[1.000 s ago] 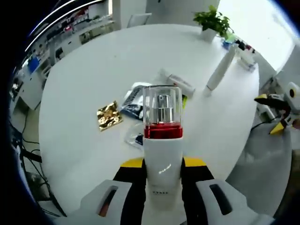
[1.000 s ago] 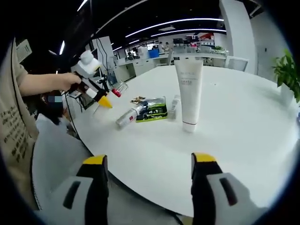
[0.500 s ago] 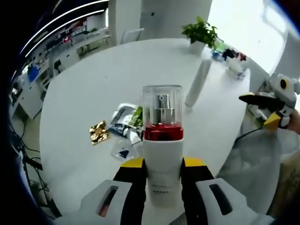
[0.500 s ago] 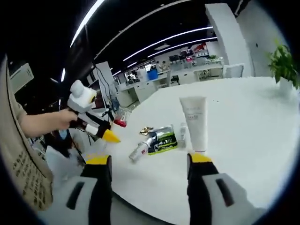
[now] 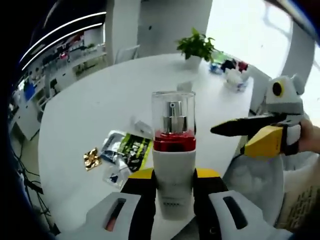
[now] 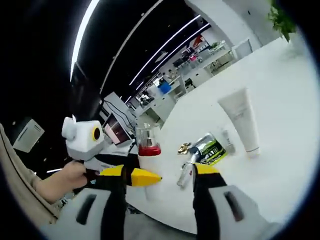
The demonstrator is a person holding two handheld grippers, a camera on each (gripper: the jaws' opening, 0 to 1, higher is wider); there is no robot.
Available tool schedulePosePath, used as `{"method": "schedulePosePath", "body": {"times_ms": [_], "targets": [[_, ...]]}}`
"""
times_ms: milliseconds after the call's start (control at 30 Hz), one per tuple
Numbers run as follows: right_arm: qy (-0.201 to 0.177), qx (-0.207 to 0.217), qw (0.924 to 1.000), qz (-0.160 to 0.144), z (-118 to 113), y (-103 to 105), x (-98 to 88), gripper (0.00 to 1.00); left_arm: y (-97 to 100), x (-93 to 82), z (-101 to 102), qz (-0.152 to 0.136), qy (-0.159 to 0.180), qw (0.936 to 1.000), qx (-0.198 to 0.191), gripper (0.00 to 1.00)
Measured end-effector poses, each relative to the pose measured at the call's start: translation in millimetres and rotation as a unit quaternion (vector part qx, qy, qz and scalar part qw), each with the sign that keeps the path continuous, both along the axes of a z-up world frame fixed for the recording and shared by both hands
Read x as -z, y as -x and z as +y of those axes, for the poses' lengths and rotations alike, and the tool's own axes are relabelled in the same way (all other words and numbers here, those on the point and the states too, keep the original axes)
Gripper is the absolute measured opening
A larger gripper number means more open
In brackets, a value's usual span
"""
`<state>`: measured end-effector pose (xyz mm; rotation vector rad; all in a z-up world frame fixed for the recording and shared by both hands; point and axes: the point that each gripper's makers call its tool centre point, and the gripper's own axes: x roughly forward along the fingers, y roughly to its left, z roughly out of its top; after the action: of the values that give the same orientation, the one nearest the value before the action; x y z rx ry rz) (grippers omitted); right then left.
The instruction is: Arrange the skincare products in the storage area until every visible bottle or jar stands upright without overlapping.
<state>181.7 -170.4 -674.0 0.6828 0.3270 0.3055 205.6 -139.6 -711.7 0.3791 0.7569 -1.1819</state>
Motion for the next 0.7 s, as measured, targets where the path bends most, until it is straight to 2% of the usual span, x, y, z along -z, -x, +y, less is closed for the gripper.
{"method": "schedulePosePath", "body": {"times_ms": [133,300,500,533,567,600,633,700], "targets": [[-0.014,0.003,0.9999,-0.003,8.5,-7.5,-8.6,0.50,8.5,-3.0,-4.8,-0.007,0.004,0.9999,0.013,0.24],[-0.017,0.013,0.9996,0.015,12.5,-9.3,-3.8,0.45,20.7,-7.0,-10.4,-0.003,0.016,0.9995,0.025,0.24],[0.012,0.036,0.9990,0.026,9.2,-5.8,0.6,0.42,32.2,-7.9,-18.7,-0.001,0.021,0.9987,0.046,0.24],[0.019,0.038,0.9987,0.029,9.0,-4.4,1.5,0.39,33.3,-8.0,-19.9,-0.001,0.022,0.9986,0.049,0.24],[0.021,0.039,0.9986,0.029,8.8,-3.0,1.1,0.31,35.0,-8.2,-21.8,0.001,0.023,0.9983,0.052,0.24],[0.050,0.058,0.9966,0.030,-1.9,0.0,4.2,0.29,36.2,-8.3,-22.1,0.002,0.022,0.9982,0.055,0.24],[0.031,0.055,0.9975,0.032,2.6,3.0,2.1,0.28,37.8,-8.7,-24.3,0.003,0.025,0.9978,0.062,0.24],[0.061,0.055,0.9965,0.012,-1.3,6.1,-0.8,0.27,39.8,-10.2,-27.0,0.004,0.030,0.9971,0.070,0.24]]}}
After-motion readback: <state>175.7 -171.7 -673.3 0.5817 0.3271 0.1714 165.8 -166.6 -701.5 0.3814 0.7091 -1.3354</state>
